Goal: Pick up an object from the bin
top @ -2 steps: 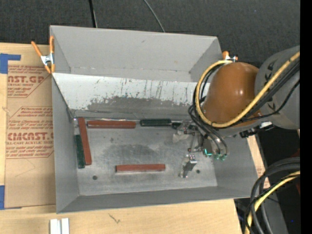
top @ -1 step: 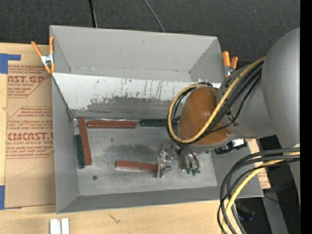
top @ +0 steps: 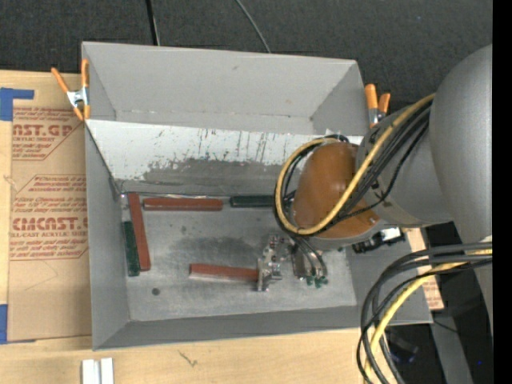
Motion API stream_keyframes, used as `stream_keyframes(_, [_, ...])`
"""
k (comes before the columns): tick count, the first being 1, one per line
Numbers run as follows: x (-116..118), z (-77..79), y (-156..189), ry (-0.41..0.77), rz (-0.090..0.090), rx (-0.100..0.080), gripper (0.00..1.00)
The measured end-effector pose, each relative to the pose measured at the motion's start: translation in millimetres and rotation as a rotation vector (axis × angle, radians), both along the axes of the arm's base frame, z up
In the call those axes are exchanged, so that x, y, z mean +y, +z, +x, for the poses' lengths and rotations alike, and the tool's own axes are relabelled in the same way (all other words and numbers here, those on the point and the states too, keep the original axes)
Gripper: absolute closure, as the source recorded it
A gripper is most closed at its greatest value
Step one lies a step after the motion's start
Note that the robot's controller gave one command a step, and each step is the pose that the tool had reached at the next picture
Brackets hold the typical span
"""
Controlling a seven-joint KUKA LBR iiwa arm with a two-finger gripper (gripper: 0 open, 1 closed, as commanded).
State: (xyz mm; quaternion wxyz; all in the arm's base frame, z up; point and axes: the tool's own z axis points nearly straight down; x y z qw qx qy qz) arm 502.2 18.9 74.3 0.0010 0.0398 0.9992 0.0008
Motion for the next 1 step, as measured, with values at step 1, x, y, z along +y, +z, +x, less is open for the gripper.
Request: stream_keyframes(1, [-12.4, -6.4, 138.4, -0.002, -0.001, 0.001, 1.00])
